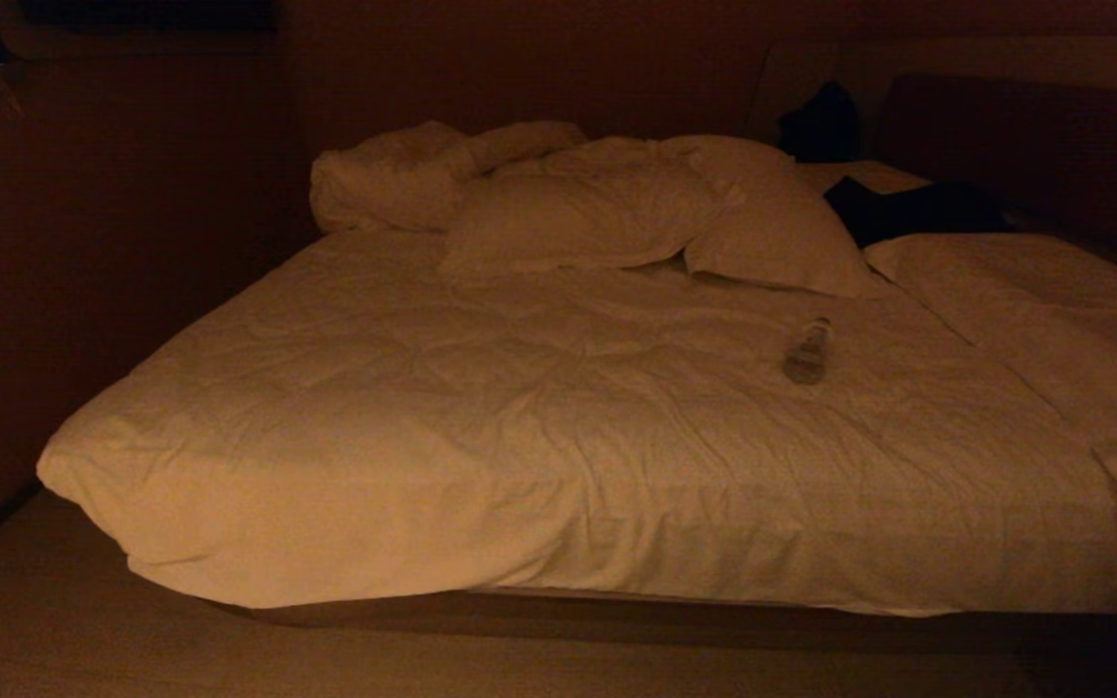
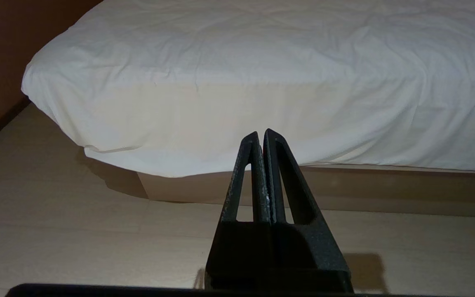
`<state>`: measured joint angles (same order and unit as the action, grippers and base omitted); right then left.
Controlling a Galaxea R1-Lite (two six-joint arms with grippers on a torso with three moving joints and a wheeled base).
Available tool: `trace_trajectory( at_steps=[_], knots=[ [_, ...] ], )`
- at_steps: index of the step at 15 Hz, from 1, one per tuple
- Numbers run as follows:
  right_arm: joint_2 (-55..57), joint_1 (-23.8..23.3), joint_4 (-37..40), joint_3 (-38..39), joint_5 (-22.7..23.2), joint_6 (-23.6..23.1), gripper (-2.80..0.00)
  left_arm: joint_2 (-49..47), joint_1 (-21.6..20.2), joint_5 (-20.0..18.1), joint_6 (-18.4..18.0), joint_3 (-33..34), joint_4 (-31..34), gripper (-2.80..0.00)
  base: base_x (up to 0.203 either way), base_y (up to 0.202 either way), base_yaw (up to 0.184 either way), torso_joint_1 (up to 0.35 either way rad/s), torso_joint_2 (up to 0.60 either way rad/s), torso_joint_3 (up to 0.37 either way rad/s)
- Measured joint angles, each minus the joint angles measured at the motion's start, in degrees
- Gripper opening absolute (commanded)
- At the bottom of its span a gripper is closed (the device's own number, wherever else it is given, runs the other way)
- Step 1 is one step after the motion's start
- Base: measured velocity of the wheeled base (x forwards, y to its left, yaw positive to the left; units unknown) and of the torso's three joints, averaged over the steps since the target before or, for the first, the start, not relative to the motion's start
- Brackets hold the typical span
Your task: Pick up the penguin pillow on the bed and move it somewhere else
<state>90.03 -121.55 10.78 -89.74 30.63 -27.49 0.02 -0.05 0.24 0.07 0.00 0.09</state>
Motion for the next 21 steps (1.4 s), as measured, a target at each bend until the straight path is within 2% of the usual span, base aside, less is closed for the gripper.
trace_trajectory(
  at_steps=[7, 12, 21],
  knots=[
    [4.3, -5.9, 0.1, -4.2, 0.0, -2.8, -2.80, 0.0, 0.0, 0.0, 0.0, 0.0, 0.0, -2.80, 0.000, 0.000, 0.000, 0.000, 0.00, 0.000],
    [9.9, -6.7, 0.3, -8.3, -1.1, -4.6, -2.80, 0.0, 0.0, 0.0, 0.0, 0.0, 0.0, -2.80, 0.000, 0.000, 0.000, 0.000, 0.00, 0.000],
    [22.2, -6.6, -0.1, -12.3, -5.7, -10.5, -2.80, 0.0, 0.0, 0.0, 0.0, 0.0, 0.0, -2.80, 0.000, 0.000, 0.000, 0.000, 0.00, 0.000]
  ],
)
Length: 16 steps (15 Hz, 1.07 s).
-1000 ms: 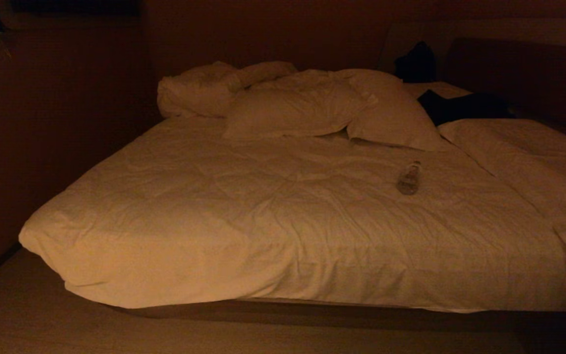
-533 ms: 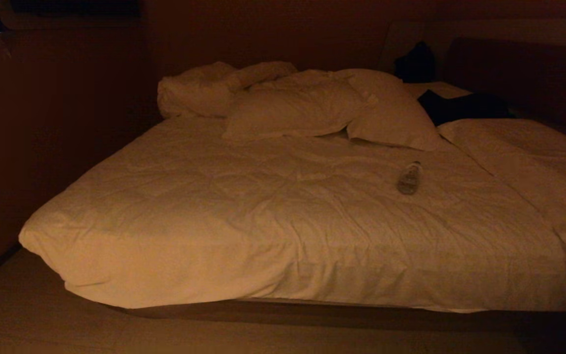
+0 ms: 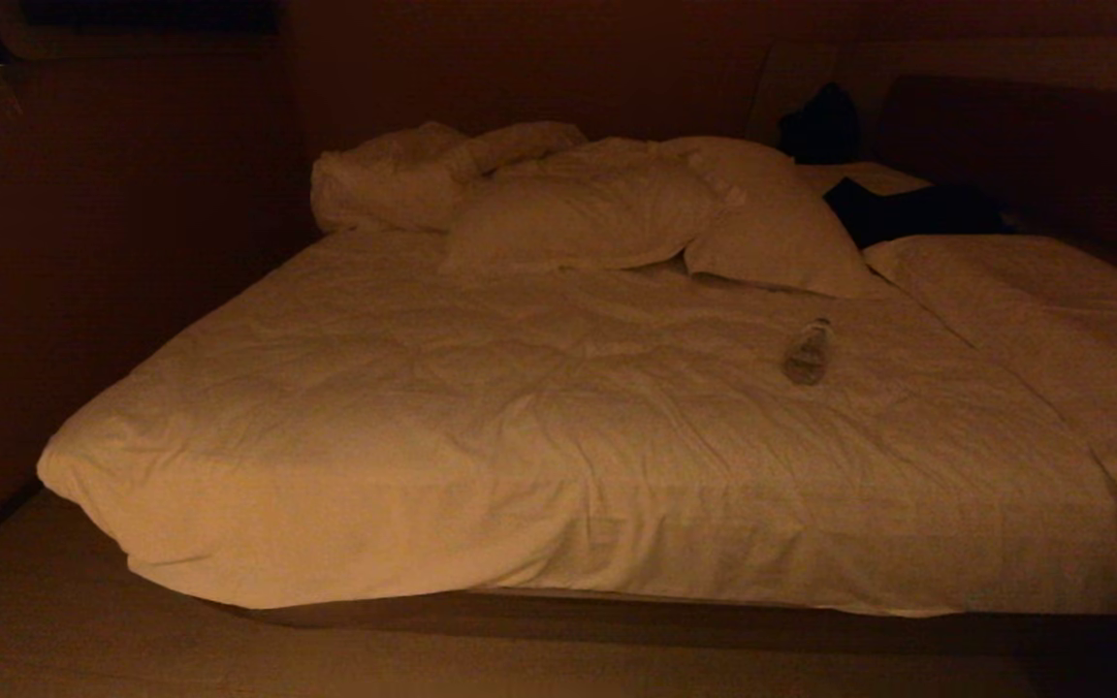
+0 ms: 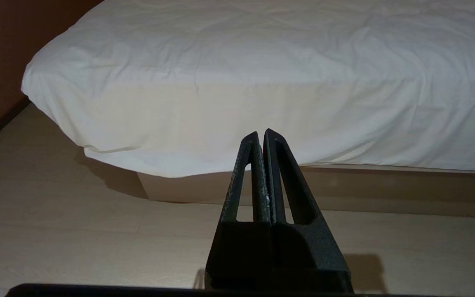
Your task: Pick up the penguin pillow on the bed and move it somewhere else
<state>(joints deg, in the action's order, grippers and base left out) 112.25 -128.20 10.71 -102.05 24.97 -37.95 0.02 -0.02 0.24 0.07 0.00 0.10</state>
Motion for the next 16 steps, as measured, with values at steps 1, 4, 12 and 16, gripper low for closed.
trace_trajectory(
  at_steps=[1, 4, 12, 16],
  knots=[
    [0.6, 0.1, 0.1, 0.5, -0.1, -0.6, -2.80, 0.0, 0.0, 0.0, 0.0, 0.0, 0.0, -2.80, 0.000, 0.000, 0.000, 0.000, 0.00, 0.000],
    [1.8, 1.4, 0.0, 4.9, 0.4, -2.5, 0.00, 0.0, 0.0, 0.0, 0.0, 0.0, 0.0, -2.80, 0.000, 0.000, 0.000, 0.000, 0.00, 0.000],
    [7.5, 10.0, 0.0, 19.6, -1.7, -7.6, 0.00, 0.0, 0.0, 0.0, 0.0, 0.0, 0.0, -2.80, 0.000, 0.000, 0.000, 0.000, 0.00, 0.000],
    [14.7, 11.4, -0.3, 20.3, -5.5, -11.2, 0.00, 0.0, 0.0, 0.0, 0.0, 0.0, 0.0, -2.80, 0.000, 0.000, 0.000, 0.000, 0.00, 0.000]
  ],
)
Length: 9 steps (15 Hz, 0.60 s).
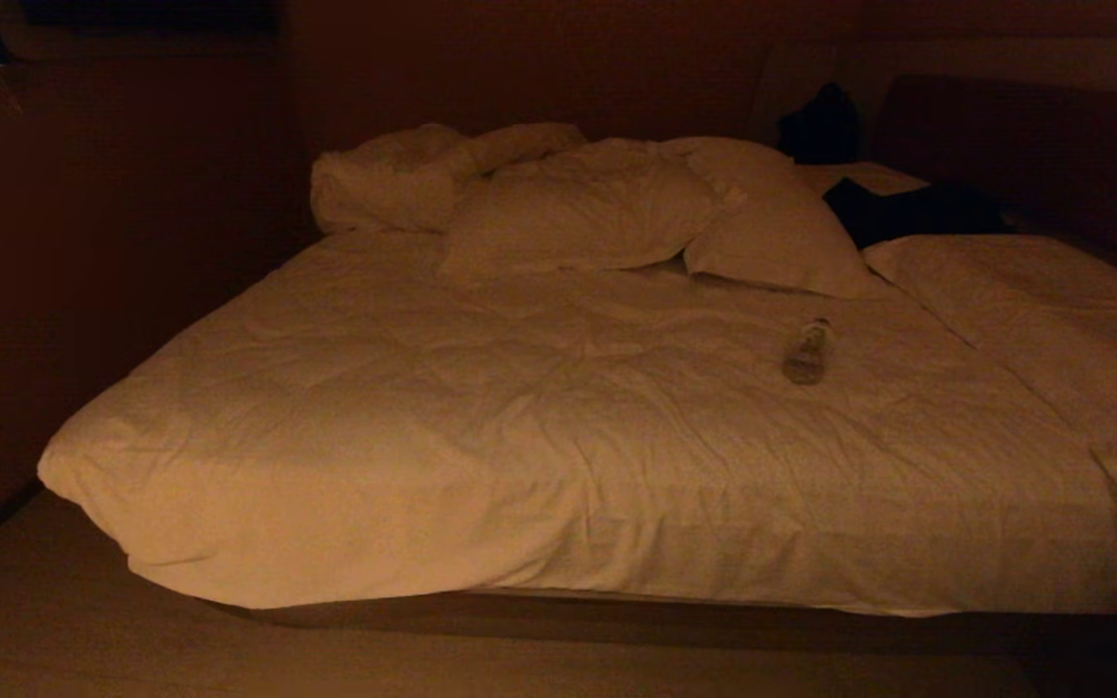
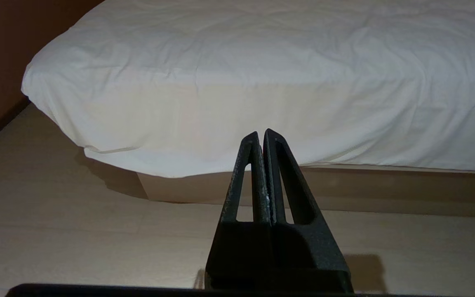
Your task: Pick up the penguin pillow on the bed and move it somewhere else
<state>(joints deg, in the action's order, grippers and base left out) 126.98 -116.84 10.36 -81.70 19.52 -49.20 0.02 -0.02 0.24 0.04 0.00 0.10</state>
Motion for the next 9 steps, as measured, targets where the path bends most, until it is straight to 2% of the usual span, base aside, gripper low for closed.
trace_trajectory(
  at_steps=[4, 9],
  knots=[
    [4.2, 0.1, -1.3, -0.6, -2.4, -1.7, 0.00, 0.0, 0.0, 0.0, 0.0, 0.0, 0.0, -2.80, 0.000, 0.000, 0.000, 0.000, 0.00, 0.000],
    [3.7, 0.1, -0.9, -0.3, -2.1, -1.2, 0.00, 0.0, 0.0, 0.0, 0.0, 0.0, 0.0, -2.80, 0.000, 0.000, 0.000, 0.000, 0.00, 0.000]
  ],
)
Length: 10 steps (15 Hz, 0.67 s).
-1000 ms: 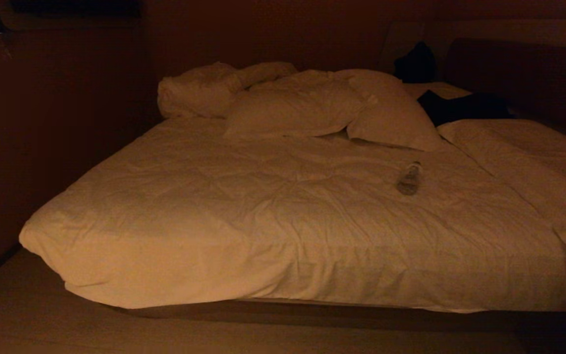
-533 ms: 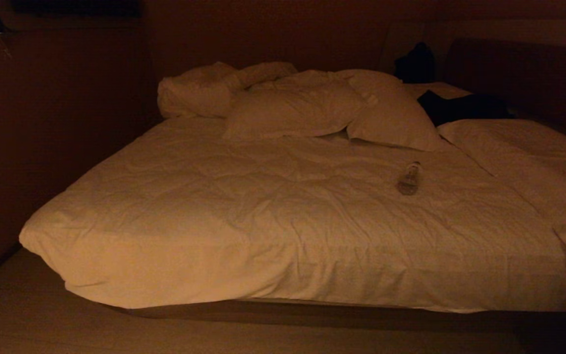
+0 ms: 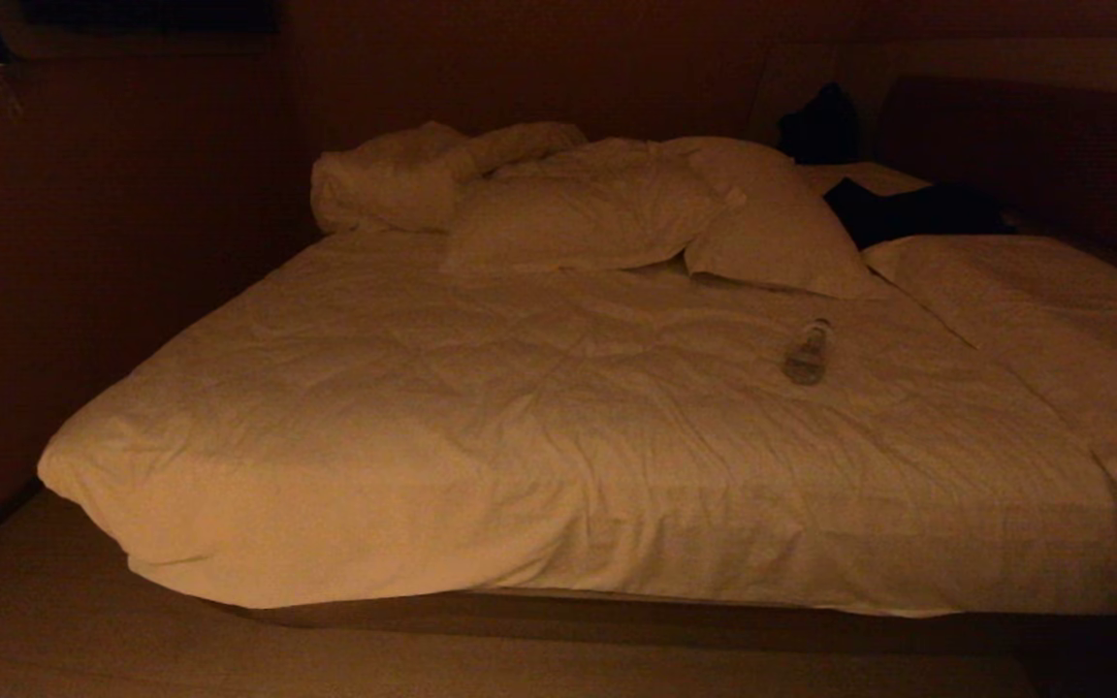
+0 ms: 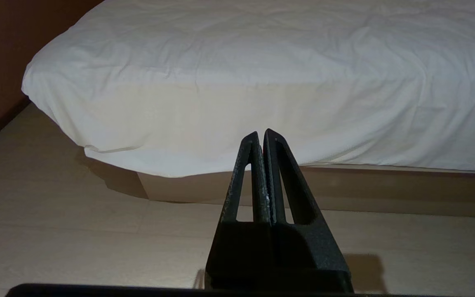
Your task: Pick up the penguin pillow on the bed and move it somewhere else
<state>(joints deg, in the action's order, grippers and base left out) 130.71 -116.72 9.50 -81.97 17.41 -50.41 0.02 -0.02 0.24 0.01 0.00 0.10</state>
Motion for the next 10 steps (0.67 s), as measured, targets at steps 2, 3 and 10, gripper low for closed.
trace_trajectory(
  at_steps=[2, 3, 10],
  knots=[
    [-0.4, 0.0, 0.0, 0.2, 0.3, -0.1, -2.80, 0.0, 0.0, 0.0, 0.0, 0.0, 0.0, -2.80, 0.000, 0.000, 0.000, 0.000, 0.00, 0.000],
    [-0.4, 0.0, 0.0, 0.2, 0.3, -0.1, -2.80, 0.0, 0.0, 0.0, 0.0, 0.0, 0.0, -2.80, 0.000, 0.000, 0.000, 0.000, 0.00, 0.000],
    [-0.4, 0.0, 0.1, 0.0, 0.3, 0.1, -2.80, 0.0, 0.0, 0.0, 0.1, 0.0, 0.0, -2.80, 0.000, 0.000, 0.000, 0.000, 0.00, 0.000]
  ],
)
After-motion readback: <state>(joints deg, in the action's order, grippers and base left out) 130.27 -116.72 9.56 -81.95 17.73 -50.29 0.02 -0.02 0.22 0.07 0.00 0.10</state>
